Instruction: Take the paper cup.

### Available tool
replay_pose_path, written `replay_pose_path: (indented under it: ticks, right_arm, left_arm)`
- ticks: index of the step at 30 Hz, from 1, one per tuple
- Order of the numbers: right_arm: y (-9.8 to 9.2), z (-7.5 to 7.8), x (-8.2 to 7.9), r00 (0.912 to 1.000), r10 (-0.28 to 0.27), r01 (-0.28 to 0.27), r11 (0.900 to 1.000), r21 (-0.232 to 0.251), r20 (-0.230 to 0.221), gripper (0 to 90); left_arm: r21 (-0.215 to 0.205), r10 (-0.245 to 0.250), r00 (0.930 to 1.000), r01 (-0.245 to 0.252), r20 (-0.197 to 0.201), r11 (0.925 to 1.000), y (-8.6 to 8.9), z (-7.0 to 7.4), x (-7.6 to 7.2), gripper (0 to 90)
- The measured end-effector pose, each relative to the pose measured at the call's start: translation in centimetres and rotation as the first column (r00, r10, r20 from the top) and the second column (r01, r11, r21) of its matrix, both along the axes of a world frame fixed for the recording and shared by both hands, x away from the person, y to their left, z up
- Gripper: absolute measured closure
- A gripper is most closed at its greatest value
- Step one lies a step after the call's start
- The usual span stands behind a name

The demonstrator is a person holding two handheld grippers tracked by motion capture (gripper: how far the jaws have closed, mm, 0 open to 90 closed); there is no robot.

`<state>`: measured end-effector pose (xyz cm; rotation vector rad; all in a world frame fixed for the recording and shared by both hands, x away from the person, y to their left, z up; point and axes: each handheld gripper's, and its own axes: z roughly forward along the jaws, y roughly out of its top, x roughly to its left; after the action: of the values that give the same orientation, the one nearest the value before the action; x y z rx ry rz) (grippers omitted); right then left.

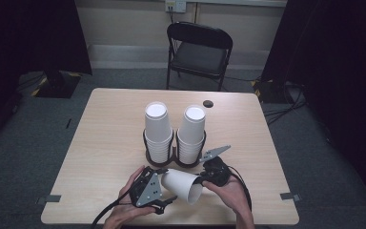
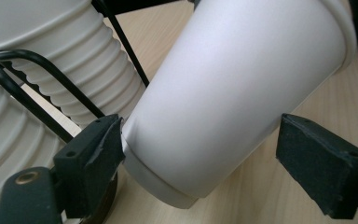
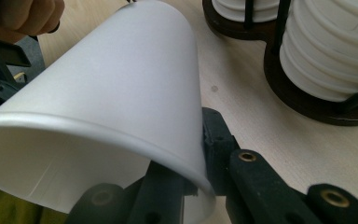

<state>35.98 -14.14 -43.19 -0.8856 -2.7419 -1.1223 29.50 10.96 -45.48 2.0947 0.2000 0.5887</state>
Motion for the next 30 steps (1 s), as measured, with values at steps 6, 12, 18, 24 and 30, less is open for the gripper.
replay_pose_path:
  ticks: [6, 12, 18, 24, 30]
  right_arm:
    - [0.3, 0.0, 0.1, 1.0, 0.001, -0.001, 1.0, -0.009, -0.01, 86.1]
    - [0.4, 0.2, 0.2, 1.0, -0.001, 0.001, 1.0, -0.008, -0.007, 86.4]
    - [0.7, 0.3, 0.2, 1.0, 0.0, 0.0, 1.0, 0.0, -0.007, 86.6]
    - [1.0, 0.5, 0.3, 1.0, -0.002, 0.003, 1.0, 0.026, -0.009, 86.8]
    - [0.9, 0.6, 0.3, 0.9995, -0.028, 0.028, 0.998, 0.064, -0.013, 87.2]
  left_arm:
    - [0.044, -0.017, 0.9996, 0.016, 0.024, 0.9989, -0.6, -0.2, 0.1, 9.6]
    - [0.047, -0.024, 0.9994, 0.023, 0.026, 0.9986, -1.3, -0.3, 0.1, 6.8]
    - [0.039, -0.029, 0.9992, 0.028, 0.025, 0.9988, -2.0, -0.4, 0.2, 2.7]
    - [0.035, -0.034, 0.9987, 0.032, 0.039, 0.9989, -2.9, -0.2, 0.2, 0.0]
    - [0.0, -0.029, 0.9992, 0.029, 0.027, 0.9996, -3.1, 0.0, 0.4, 0.0]
